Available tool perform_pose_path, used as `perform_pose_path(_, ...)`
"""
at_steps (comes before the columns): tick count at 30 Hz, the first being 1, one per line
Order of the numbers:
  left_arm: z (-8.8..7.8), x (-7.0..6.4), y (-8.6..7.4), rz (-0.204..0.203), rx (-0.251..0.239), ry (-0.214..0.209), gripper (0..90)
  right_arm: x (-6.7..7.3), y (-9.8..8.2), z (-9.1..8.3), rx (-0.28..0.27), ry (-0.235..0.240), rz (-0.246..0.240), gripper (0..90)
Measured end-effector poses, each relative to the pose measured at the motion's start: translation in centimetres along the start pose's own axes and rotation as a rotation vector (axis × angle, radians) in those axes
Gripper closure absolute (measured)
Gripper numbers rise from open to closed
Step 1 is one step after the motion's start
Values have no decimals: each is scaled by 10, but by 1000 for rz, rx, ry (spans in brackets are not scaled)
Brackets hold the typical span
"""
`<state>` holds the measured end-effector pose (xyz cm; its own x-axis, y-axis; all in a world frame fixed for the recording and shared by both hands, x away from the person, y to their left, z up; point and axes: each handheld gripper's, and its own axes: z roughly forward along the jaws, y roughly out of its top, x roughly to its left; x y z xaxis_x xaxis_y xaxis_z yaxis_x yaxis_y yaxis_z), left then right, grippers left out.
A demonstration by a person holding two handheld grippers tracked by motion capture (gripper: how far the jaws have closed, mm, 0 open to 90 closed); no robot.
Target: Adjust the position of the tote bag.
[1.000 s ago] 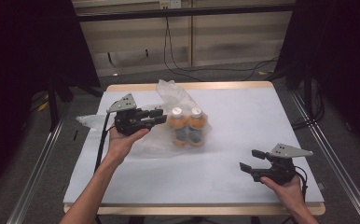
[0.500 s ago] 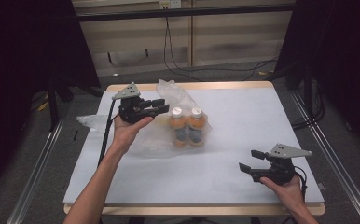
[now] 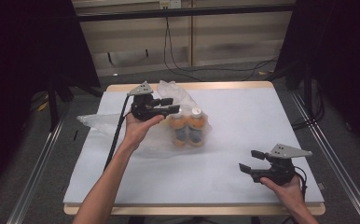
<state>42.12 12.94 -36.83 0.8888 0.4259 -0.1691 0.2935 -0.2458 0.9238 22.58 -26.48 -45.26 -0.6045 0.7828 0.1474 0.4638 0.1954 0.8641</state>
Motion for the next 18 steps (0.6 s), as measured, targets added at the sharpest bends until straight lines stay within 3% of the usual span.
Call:
perform_pose_path(3, -1, 1, 0, -7, 7, -37, 570, 0, 0, 1, 3, 2, 3, 263)
perform_pose_path(5, -1, 0, 0, 2, 1, -64, 653, 0, 0, 2, 3, 2, 3, 263)
perform_pose_path(11, -4, 1, 0, -12, -5, -47, 836, 0, 0, 2, 8, 7, -2, 259)
perform_pose_path(12, -5, 3, 0, -10, -7, -59, 881, 1, 0, 2, 6, 5, 0, 258)
perform_pose_path(15, -6, 0, 1, 11, 4, -55, 900, 0, 0, 1, 3, 2, 2, 258)
perform_pose_path(18, -6, -7, 4, 15, -28, -62, 900, 0, 1, 1, 2, 1, -1, 258)
